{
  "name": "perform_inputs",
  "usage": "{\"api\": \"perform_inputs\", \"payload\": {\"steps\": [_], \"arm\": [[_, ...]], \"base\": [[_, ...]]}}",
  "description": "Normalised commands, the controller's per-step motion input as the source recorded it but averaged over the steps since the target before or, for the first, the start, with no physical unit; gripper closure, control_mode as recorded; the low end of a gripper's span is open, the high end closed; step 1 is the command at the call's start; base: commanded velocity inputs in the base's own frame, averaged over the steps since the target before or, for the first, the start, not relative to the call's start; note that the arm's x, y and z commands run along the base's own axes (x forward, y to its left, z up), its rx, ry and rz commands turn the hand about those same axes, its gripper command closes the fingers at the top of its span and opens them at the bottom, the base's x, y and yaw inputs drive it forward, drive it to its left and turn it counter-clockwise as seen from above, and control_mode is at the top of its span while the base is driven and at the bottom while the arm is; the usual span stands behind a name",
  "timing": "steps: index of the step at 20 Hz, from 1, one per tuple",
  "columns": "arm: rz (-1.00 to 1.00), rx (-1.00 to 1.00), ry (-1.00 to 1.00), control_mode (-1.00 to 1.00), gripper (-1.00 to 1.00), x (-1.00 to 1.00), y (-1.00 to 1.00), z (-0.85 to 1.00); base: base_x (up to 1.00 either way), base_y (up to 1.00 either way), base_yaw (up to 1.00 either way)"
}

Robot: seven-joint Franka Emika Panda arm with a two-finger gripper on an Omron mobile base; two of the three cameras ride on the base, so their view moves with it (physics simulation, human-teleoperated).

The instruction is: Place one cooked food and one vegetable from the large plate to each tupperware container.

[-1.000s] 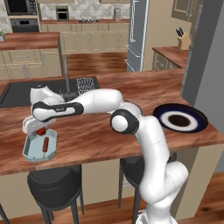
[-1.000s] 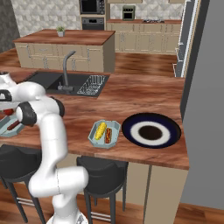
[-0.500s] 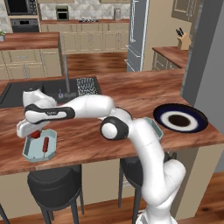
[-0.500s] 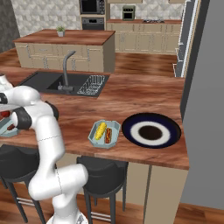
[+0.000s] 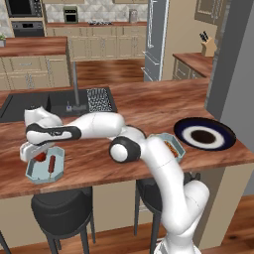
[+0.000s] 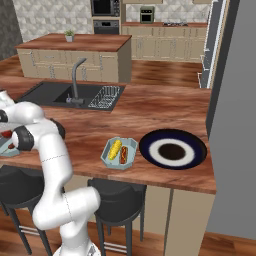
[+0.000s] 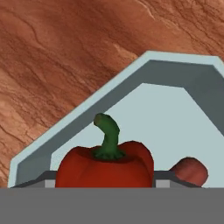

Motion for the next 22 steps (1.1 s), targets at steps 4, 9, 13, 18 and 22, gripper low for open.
{"api": "perform_inputs", "payload": {"steps": [4,9,13,18,22], "arm": [[0.07,0.00,0.00,-1.00,1.00,0.00,0.00,-0.23],[0.07,0.00,0.00,-1.00,1.00,0.00,0.00,-0.15],[0.06,0.00,0.00,-1.00,-1.00,0.00,-0.06,-0.11],[0.07,0.00,0.00,-1.00,-1.00,0.00,-0.11,-0.10],[0.06,0.00,0.00,-1.00,-1.00,0.00,-0.05,-0.03]], "base": [[0.00,0.00,0.00],[0.00,0.00,0.00],[0.00,0.00,0.00],[0.00,0.00,0.00],[0.00,0.00,0.00]]}}
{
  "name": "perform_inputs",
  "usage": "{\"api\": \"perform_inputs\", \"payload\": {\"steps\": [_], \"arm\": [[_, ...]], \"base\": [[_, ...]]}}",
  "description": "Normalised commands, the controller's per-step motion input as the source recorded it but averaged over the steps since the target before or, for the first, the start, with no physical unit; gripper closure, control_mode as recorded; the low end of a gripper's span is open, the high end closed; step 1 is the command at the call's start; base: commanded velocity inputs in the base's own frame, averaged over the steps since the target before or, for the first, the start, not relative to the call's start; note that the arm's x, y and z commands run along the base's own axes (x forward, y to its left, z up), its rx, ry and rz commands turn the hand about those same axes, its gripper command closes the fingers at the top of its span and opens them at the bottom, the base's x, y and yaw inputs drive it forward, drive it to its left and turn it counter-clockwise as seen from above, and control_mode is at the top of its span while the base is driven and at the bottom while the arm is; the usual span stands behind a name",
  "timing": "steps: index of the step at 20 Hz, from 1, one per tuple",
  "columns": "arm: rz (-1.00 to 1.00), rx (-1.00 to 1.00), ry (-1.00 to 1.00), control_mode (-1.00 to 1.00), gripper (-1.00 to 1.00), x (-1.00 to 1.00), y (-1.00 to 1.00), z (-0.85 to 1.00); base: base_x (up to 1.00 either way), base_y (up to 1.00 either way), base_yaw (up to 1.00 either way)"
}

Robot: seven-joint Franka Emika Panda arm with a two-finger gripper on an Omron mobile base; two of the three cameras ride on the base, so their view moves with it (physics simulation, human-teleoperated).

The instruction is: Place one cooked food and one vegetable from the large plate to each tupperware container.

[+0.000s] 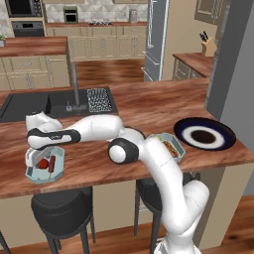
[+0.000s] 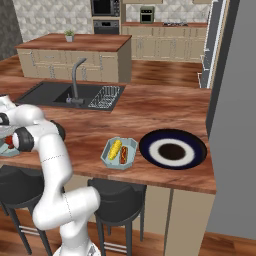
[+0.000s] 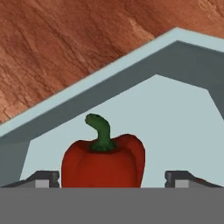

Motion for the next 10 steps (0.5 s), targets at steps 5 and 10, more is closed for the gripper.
{"api": "perform_inputs", "payload": {"steps": [5,10], "arm": [[0.02,0.00,-0.07,-1.00,-1.00,-0.24,-0.04,0.05],[0.00,0.01,-0.09,-1.00,-1.00,-0.58,-0.34,0.48]], "base": [[0.00,0.00,0.00],[0.00,0.00,0.00]]}}
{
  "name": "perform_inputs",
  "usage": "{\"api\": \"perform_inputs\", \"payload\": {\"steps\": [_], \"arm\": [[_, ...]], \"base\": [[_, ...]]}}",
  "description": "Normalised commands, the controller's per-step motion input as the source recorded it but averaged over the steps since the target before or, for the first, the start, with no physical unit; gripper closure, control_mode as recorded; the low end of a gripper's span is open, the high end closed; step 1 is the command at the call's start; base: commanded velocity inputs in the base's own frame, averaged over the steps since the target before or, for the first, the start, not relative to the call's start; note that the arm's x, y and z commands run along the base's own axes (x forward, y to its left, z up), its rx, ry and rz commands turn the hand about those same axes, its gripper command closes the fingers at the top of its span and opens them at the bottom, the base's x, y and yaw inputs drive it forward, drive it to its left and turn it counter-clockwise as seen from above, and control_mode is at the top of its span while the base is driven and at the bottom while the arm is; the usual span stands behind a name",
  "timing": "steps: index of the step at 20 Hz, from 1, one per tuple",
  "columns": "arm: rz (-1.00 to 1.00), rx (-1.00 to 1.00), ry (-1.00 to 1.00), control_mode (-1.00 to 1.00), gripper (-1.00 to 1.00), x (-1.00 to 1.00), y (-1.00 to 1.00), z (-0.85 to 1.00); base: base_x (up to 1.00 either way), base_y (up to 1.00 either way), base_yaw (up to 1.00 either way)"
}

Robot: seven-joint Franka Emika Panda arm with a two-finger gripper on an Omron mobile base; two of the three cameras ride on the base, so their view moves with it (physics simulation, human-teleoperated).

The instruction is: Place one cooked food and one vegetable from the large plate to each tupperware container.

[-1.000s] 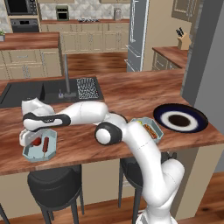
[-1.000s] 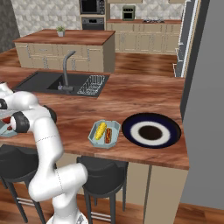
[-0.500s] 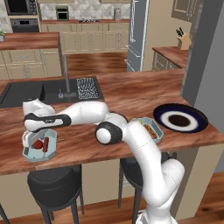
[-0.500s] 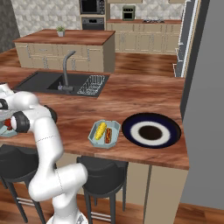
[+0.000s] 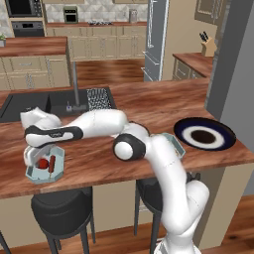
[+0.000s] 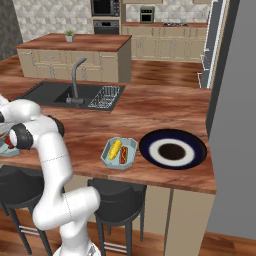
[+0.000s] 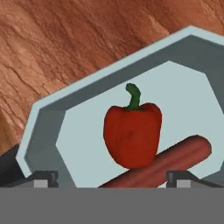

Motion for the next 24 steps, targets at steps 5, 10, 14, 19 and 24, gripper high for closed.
{"api": "perform_inputs", "payload": {"steps": [5,10,14,19,24], "arm": [[0.00,0.07,-0.05,-1.00,-1.00,-0.78,-0.92,0.51],[0.00,0.10,0.00,-1.00,-1.00,-0.68,-1.00,0.32],[0.00,0.11,-0.01,-1.00,-1.00,-0.70,-1.00,0.28],[0.00,0.12,-0.02,-1.00,-1.00,-0.64,-1.00,0.44],[-0.04,0.11,0.00,-1.00,-1.00,-0.42,-0.99,0.76]], "base": [[0.00,0.00,0.00],[0.00,0.00,0.00],[0.00,0.00,0.00],[0.00,0.00,0.00],[0.00,0.00,0.00]]}}
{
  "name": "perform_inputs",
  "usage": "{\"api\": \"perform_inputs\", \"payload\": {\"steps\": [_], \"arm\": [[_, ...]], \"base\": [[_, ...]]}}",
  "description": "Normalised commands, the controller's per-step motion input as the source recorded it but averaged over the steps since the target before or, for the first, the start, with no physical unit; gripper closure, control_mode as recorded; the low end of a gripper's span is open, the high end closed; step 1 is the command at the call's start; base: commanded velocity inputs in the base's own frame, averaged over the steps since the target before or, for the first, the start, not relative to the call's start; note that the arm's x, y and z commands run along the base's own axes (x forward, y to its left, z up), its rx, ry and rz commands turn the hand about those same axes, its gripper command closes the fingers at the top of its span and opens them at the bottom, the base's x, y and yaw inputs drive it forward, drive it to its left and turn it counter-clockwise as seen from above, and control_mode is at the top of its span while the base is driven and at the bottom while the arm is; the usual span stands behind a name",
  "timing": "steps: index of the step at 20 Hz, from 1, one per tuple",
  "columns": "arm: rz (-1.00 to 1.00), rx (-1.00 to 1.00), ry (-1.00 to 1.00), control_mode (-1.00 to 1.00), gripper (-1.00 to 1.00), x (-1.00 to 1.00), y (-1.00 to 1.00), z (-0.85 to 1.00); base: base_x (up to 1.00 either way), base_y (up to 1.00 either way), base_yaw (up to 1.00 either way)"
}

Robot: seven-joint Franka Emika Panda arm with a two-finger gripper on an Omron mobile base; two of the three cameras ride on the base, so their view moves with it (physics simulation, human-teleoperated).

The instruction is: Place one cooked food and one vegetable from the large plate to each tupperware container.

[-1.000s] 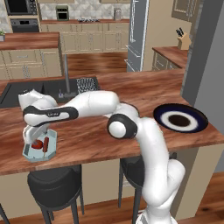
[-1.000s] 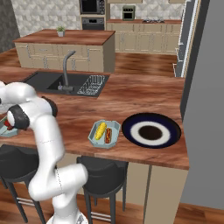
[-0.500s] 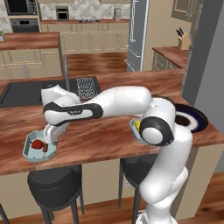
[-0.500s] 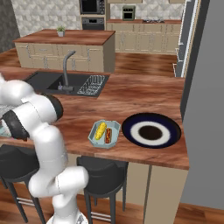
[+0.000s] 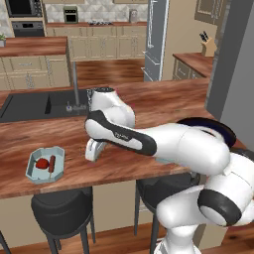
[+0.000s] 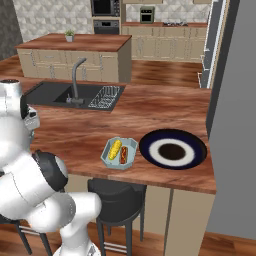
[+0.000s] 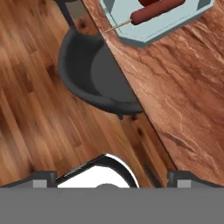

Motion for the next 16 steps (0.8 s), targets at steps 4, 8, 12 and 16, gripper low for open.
{"api": "perform_inputs", "payload": {"steps": [4,8,12,16], "arm": [[-0.11,0.12,0.00,-1.00,-1.00,-0.32,-1.00,0.93],[-0.16,0.13,0.00,-1.00,-1.00,-0.22,-1.00,0.94],[-0.16,0.10,-0.12,-1.00,-1.00,-0.33,-1.00,0.80],[-0.17,0.07,-0.24,-1.00,-1.00,-0.57,-1.00,0.48]], "base": [[0.00,0.00,0.00],[0.00,0.00,0.00],[0.00,0.00,0.00],[0.00,0.00,0.00]]}}
